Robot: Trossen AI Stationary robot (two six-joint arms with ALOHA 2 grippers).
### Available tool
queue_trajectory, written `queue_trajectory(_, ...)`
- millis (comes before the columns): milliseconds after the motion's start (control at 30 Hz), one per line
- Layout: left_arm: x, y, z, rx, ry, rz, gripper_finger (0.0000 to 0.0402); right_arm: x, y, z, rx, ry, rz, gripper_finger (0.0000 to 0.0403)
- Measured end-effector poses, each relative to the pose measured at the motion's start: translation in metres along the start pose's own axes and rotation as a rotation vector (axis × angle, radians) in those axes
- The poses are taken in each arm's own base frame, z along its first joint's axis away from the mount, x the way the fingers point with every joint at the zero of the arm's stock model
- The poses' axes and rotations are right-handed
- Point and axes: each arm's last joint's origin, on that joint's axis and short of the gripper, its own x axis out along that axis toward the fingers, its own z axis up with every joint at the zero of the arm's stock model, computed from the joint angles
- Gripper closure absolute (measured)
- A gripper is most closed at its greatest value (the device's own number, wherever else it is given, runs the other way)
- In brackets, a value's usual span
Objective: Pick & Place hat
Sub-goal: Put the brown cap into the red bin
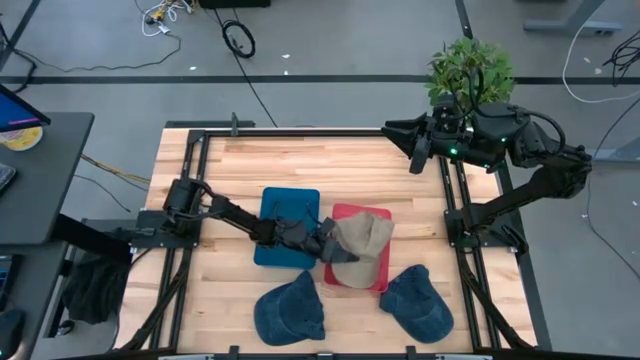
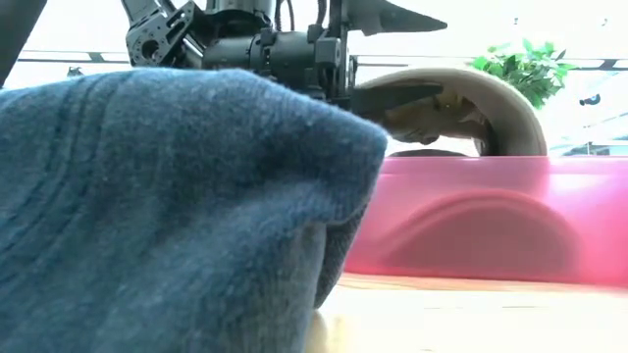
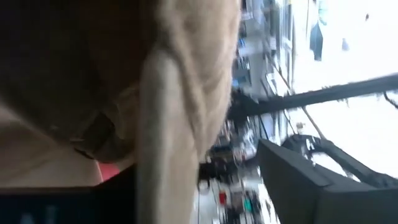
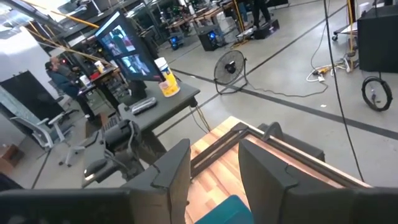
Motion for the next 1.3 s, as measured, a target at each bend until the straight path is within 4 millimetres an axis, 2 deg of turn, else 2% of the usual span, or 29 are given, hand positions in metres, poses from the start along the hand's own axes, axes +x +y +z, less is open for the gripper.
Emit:
queue_trajectory(100, -0.002, -0.003, 0.005, -0.023, 0.105, -0.027, 0.0141, 0.000, 0.000, 0.000, 0.000, 0.004, 0.004, 0.0266)
queue_trajectory(200, -0.003, -0.006, 0.011, -0.051, 0.181, -0.043, 0.0128, 0.000, 0.001, -0.003, -0.016, 0.054, 0.052, 0.0266)
queue_trajectory(333, -0.006, -0.004, 0.023, -0.101, 0.232, -0.046, 0.0131, -0.001, 0.000, -0.011, -0.041, 0.180, 0.116, 0.0266)
queue_trajectory(633, -0.011, 0.001, 0.045, -0.203, 0.300, -0.042, 0.0142, -0.006, -0.005, -0.033, -0.010, 0.405, 0.061, 0.0266)
queue_trajectory(833, -0.013, 0.001, 0.056, -0.193, 0.297, -0.066, 0.0142, -0.005, 0.003, -0.066, -0.097, 0.689, 0.038, 0.0266)
queue_trajectory(933, -0.014, 0.001, 0.060, -0.189, 0.287, -0.074, 0.0142, 0.004, 0.010, -0.088, -0.191, 0.804, -0.030, 0.0266)
queue_trajectory(1033, -0.015, 0.000, 0.063, -0.188, 0.280, -0.080, 0.0143, 0.019, 0.019, -0.108, -0.290, 0.848, -0.092, 0.0266)
queue_trajectory(1167, -0.016, 0.001, 0.068, -0.187, 0.269, -0.081, 0.0142, 0.050, 0.034, -0.137, -0.412, 0.871, -0.119, 0.0266)
queue_trajectory(1300, -0.017, 0.001, 0.072, -0.182, 0.263, -0.093, 0.0142, 0.077, 0.038, -0.168, -0.484, 0.930, -0.218, 0.0266)
